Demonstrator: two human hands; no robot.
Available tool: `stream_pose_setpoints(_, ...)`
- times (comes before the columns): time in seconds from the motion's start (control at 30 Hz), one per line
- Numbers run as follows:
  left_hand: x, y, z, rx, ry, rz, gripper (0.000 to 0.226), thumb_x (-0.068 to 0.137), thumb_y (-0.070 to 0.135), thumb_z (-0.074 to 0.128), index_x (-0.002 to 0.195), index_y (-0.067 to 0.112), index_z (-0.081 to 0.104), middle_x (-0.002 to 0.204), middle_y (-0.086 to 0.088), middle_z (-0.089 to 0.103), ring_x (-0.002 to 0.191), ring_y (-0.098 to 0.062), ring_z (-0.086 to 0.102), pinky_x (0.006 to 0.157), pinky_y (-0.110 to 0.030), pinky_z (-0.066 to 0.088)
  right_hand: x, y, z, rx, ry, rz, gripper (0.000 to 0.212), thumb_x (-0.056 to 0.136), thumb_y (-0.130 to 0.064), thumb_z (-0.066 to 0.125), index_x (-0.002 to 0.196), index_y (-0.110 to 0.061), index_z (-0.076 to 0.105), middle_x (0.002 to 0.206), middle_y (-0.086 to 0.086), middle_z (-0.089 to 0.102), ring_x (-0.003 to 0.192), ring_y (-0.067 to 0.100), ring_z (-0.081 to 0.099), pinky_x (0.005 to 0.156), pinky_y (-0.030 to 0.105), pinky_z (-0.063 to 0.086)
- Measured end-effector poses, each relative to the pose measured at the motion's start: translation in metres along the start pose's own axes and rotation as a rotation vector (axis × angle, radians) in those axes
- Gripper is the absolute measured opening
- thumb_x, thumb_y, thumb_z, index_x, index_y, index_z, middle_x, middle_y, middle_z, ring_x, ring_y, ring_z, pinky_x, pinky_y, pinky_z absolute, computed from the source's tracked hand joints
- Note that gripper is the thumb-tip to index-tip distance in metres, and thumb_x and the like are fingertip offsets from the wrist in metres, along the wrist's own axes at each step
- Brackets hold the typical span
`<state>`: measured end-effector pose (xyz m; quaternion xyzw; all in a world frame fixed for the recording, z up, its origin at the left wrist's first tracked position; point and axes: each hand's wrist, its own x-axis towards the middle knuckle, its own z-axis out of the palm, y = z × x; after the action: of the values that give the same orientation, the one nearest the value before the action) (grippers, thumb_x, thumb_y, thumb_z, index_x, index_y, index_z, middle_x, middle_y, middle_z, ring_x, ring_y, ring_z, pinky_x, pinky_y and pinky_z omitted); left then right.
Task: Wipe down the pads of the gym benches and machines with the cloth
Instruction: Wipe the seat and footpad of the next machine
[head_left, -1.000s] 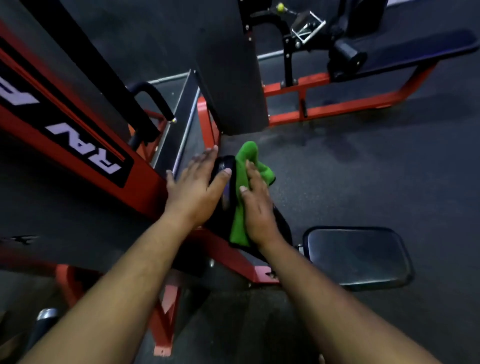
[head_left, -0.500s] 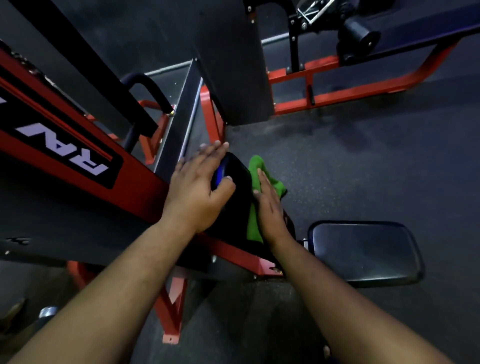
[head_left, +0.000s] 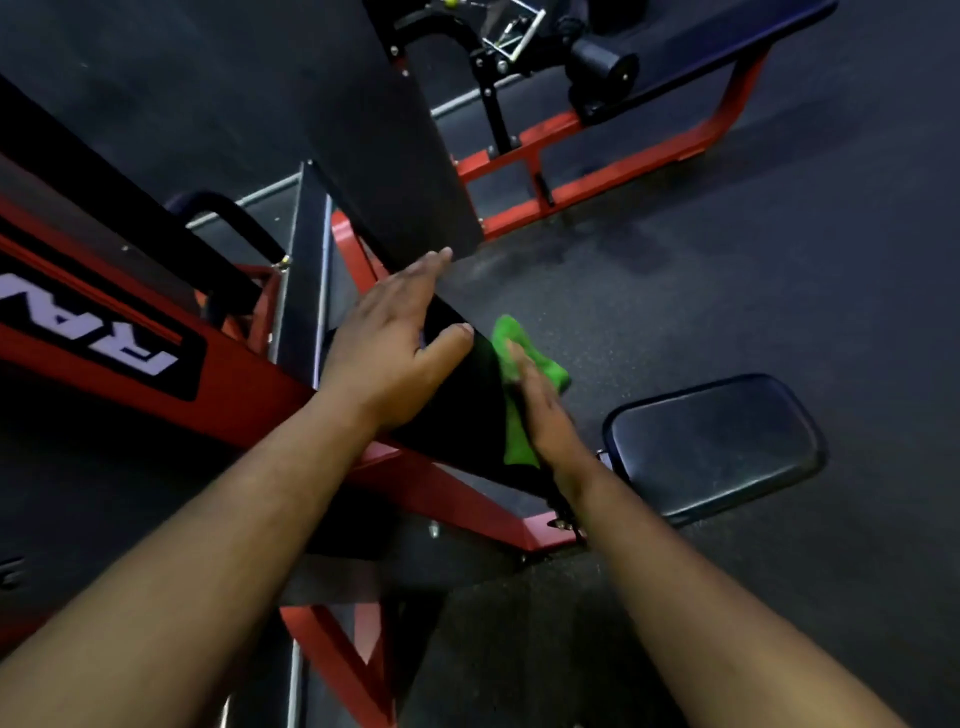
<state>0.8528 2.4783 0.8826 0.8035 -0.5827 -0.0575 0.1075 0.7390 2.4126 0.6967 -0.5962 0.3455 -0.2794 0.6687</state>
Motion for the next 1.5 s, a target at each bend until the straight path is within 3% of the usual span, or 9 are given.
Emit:
stream_pose_setpoints(0.2, 0.005, -0.002, 0.002, 0.108, -0.017, 0.063, 0.084, 0.076, 0.064, 0.032, 0.151, 0.028, 0.046, 0.158, 0.001, 0.042, 0.147, -0.018, 0.035, 0.123, -0.038, 0.023, 0.007, 0.000, 0.004, -0.126, -0.052, -0.259, 0.064, 0.096, -0.051, 0.032, 0.157, -0.033, 0.028, 0.167, -0.009, 0.024, 0.154, 0.009, 0.018, 0.127, 0.047, 0.015)
stream_pose_setpoints(0.3, 0.004, -0.003, 0.001, 0.084, -0.024, 0.052, 0.086, 0.076, 0.062, 0.032, 0.156, 0.031, 0.035, 0.162, 0.003, 0.036, 0.148, -0.017, 0.032, 0.122, -0.038, 0.023, -0.010, 0.020, -0.007, -0.092, -0.009, -0.080, 0.067, 0.087, -0.061, 0.029, 0.150, -0.038, 0.025, 0.160, -0.015, 0.023, 0.153, 0.010, 0.020, 0.126, 0.049, 0.016)
stream_pose_setpoints(0.5, 0.002, -0.003, 0.001, 0.001, 0.002, 0.055, 0.087, 0.078, 0.057, 0.036, 0.160, 0.032, 0.022, 0.161, -0.003, 0.037, 0.147, -0.020, 0.035, 0.120, -0.044, 0.028, 0.014, -0.057, 0.020, -0.120, -0.116, -0.405, 0.059, 0.097, -0.045, 0.033, 0.156, -0.041, 0.026, 0.167, -0.011, 0.026, 0.154, 0.009, 0.020, 0.122, 0.049, 0.020)
stream_pose_setpoints(0.63, 0.002, -0.004, 0.002, 0.026, 0.009, 0.071, 0.080, 0.080, 0.057, 0.034, 0.156, 0.032, 0.035, 0.159, 0.005, 0.040, 0.146, -0.013, 0.033, 0.118, -0.030, 0.022, 0.055, 0.012, -0.013, -0.151, -0.176, -0.245, 0.055, 0.099, -0.042, 0.032, 0.148, -0.019, 0.043, 0.157, 0.003, 0.042, 0.146, 0.016, 0.037, 0.124, 0.047, 0.022)
stream_pose_setpoints(0.77, 0.006, -0.005, 0.002, 0.055, 0.009, 0.086, 0.074, 0.080, 0.056, 0.034, 0.148, 0.032, 0.050, 0.156, 0.010, 0.043, 0.145, -0.008, 0.033, 0.115, -0.024, 0.019, 0.045, 0.069, -0.034, -0.005, -0.107, 0.078, 0.032, 0.104, -0.020, 0.038, 0.135, -0.026, 0.044, 0.148, 0.003, 0.047, 0.138, 0.014, 0.040, 0.125, 0.039, 0.022)
stream_pose_setpoints(1.07, 0.006, -0.005, 0.002, 0.065, 0.001, 0.089, 0.068, 0.079, 0.056, 0.035, 0.140, 0.036, 0.058, 0.151, 0.010, 0.049, 0.143, -0.011, 0.037, 0.118, -0.038, 0.028, 0.056, -0.028, 0.001, 0.073, -0.181, -0.174, 0.047, 0.096, -0.035, 0.039, 0.140, -0.033, 0.053, 0.151, -0.003, 0.051, 0.142, 0.013, 0.044, 0.120, 0.035, 0.030)
stream_pose_setpoints(1.2, 0.007, -0.009, 0.003, 0.051, 0.012, 0.090, 0.066, 0.081, 0.057, 0.034, 0.138, 0.037, 0.059, 0.149, 0.014, 0.050, 0.143, -0.008, 0.036, 0.119, -0.038, 0.028, 0.066, 0.045, -0.019, -0.013, -0.092, 0.072, 0.039, 0.107, -0.030, 0.040, 0.132, -0.010, 0.063, 0.138, 0.011, 0.061, 0.131, 0.020, 0.052, 0.116, 0.028, 0.032)
stream_pose_setpoints(1.37, 0.010, -0.011, 0.004, 0.033, 0.012, 0.091, 0.064, 0.082, 0.057, 0.034, 0.138, 0.038, 0.058, 0.149, 0.016, 0.049, 0.144, -0.007, 0.035, 0.119, -0.041, 0.029, 0.072, 0.244, -0.053, 0.164, 0.080, 0.345, 0.071, 0.082, -0.079, 0.059, 0.135, -0.031, 0.063, 0.142, -0.011, 0.057, 0.133, 0.008, 0.049, 0.121, 0.041, 0.033)
stream_pose_setpoints(1.5, 0.009, -0.011, 0.004, 0.029, 0.006, 0.081, 0.065, 0.082, 0.058, 0.033, 0.139, 0.039, 0.057, 0.149, 0.017, 0.049, 0.144, -0.008, 0.034, 0.119, -0.047, 0.030, 0.025, 0.203, -0.035, 0.395, 0.221, 0.602, 0.059, 0.082, -0.074, 0.064, 0.126, -0.034, 0.068, 0.125, 0.005, 0.071, 0.114, 0.022, 0.067, 0.106, 0.044, 0.049)
